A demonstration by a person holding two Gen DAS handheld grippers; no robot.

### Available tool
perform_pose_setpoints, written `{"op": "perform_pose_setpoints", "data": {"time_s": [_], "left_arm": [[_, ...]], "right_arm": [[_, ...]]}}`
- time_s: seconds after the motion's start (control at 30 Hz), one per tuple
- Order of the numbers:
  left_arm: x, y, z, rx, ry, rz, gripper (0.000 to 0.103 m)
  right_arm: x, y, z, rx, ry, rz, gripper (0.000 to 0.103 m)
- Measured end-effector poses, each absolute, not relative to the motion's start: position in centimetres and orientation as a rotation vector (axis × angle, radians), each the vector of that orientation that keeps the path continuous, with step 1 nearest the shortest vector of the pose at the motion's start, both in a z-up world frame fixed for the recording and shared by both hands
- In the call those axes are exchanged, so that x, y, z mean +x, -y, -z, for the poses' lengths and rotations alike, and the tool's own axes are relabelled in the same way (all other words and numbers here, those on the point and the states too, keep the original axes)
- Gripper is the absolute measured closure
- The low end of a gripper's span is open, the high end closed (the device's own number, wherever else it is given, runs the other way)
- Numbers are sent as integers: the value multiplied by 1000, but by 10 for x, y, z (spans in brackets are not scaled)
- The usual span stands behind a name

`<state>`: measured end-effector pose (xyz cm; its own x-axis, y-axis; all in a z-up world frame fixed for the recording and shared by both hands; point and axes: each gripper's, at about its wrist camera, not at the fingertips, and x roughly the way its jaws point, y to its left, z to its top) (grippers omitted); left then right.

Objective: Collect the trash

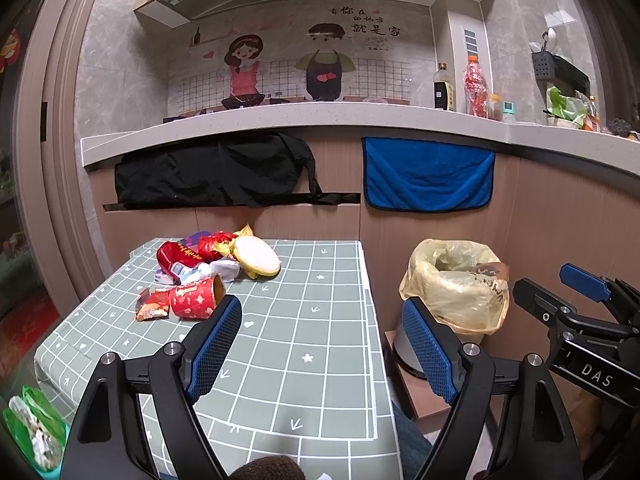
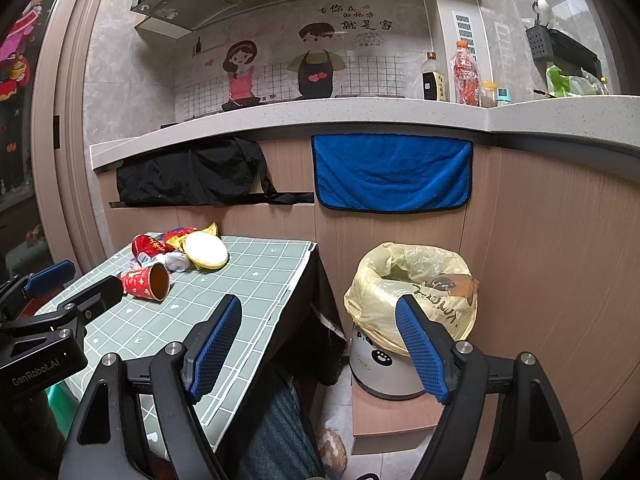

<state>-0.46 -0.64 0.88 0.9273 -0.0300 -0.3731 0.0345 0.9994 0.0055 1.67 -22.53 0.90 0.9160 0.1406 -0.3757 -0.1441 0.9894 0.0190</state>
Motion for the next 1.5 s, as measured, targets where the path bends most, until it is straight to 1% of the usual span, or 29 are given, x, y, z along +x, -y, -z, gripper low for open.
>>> {"op": "perform_pose_setpoints", "data": {"time_s": [1.5], "left_arm": [[-5,9,-10,9,-379,34,20]], "right_arm": [[17,224,-8,-3,-389,-147,26]]}}
